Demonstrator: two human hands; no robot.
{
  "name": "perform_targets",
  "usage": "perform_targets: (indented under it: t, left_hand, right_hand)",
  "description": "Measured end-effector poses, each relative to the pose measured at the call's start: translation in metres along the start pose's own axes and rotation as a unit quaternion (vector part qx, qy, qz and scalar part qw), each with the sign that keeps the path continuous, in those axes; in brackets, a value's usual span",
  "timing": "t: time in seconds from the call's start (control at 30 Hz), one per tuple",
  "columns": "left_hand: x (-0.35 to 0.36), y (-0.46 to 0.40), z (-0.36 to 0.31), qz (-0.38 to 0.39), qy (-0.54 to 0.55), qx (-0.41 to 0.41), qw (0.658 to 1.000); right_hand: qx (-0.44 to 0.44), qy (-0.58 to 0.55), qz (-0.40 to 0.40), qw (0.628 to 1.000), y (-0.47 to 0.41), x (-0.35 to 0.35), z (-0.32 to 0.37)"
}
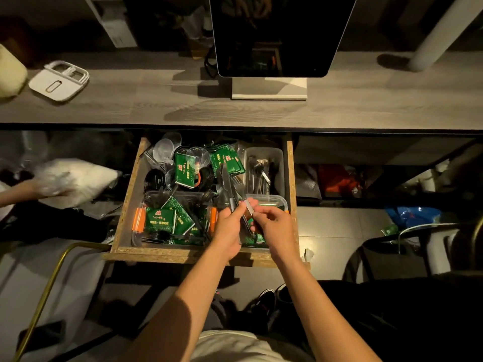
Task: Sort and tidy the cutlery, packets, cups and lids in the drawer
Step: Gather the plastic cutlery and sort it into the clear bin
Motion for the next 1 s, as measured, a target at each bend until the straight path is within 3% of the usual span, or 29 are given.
perform_targets:
  t: [0.13,0.23,0.3,0.4,0.5,0.6,0.73,0.8,0.9,1.0]
  left_hand:
    - [0.011,0.006,-0.004,0.03,0.046,0.005,0.998]
    - [0.011,0.009,-0.009,0.016,0.043,0.027,0.999]
    - [0.008,0.012,-0.019,0.0,0.068,0.054,0.996]
    - [0.002,0.014,-0.034,-0.001,0.165,0.065,0.984]
    - [0.0,0.02,-0.03,-0.008,0.176,0.048,0.983]
    - [-0.006,0.021,-0.019,-0.033,0.157,0.048,0.986]
    - [-0.035,0.008,-0.029,-0.056,0.121,0.054,0.99]
    - [-0.063,-0.001,-0.036,-0.081,0.072,0.044,0.993]
    - [-0.11,-0.016,-0.034,-0.116,-0.011,0.0,0.993]
    - [-0.146,-0.029,-0.024,-0.131,-0.074,-0.052,0.987]
  right_hand:
    - [-0.056,0.072,-0.019,0.996,0.006,-0.009,0.012]
    - [-0.068,0.095,0.002,0.993,0.006,-0.006,0.011]
    - [-0.056,0.074,-0.031,0.995,0.006,-0.009,0.004]
    - [0.049,-0.117,-0.07,0.989,0.007,-0.006,-0.023]
    - [0.139,-0.32,-0.049,0.936,0.006,0.026,-0.038]
    - [0.191,-0.392,-0.036,0.899,0.001,0.059,-0.048]
    - [0.21,-0.367,-0.042,0.905,-0.008,0.076,-0.06]
    - [0.182,-0.316,-0.067,0.929,-0.019,0.069,-0.063]
    - [0.138,-0.119,-0.092,0.979,-0.042,0.059,-0.073]
    - [0.102,0.104,-0.063,0.987,-0.065,0.071,-0.086]
Point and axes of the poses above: each hand's wrist, its own y-axis away from the middle knuckle, its own x-axis out of the palm, z = x × y, the point moved 10 cm from there along -y, towards the middle knuckle, and after that the axes turned 1 degree about -y, right-handed, at the moved point
